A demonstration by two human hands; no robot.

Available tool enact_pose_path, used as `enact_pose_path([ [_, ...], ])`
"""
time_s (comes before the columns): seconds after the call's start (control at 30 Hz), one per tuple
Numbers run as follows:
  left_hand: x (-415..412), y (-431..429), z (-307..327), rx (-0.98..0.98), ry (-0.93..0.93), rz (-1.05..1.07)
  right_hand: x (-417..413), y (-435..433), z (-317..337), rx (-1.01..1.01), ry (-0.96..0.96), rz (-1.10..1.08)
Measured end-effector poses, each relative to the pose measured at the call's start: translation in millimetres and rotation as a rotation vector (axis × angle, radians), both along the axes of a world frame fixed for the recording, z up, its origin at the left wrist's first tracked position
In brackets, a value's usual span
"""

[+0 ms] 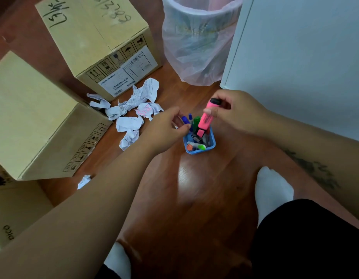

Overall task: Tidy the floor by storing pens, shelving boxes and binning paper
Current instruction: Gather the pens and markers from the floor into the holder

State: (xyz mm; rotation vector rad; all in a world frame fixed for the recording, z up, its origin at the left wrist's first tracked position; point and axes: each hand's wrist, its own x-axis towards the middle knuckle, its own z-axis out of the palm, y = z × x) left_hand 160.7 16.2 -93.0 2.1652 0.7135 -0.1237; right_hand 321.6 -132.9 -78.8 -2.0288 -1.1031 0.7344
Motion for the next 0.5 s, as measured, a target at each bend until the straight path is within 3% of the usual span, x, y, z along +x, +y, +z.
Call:
enact_pose_path([
  [0.2, 8.2, -8.3, 16.0, 0.097, -0.062, -0.155, -8.5, -3.6, -0.8, -0.147, -0.255, 0.284],
  [0.3, 7.8, -11.0, 11.7, 0.177, -0.034, -0.241, -23.5, -14.0, -26.0, -0.27, -0.243, 0.313],
  [0.43, -0.7, -8.1, 7.7, 0.077, -0.019, -0.085, -29.2, -27.4, -33.1, -0.164, -0.244, 0.216],
  [0.5, -12.1, -9.8, 3.1, -0.01, 0.025, -0.049, -24.2, -31.4, -31.5, -0.25, -0.205, 0.28],
])
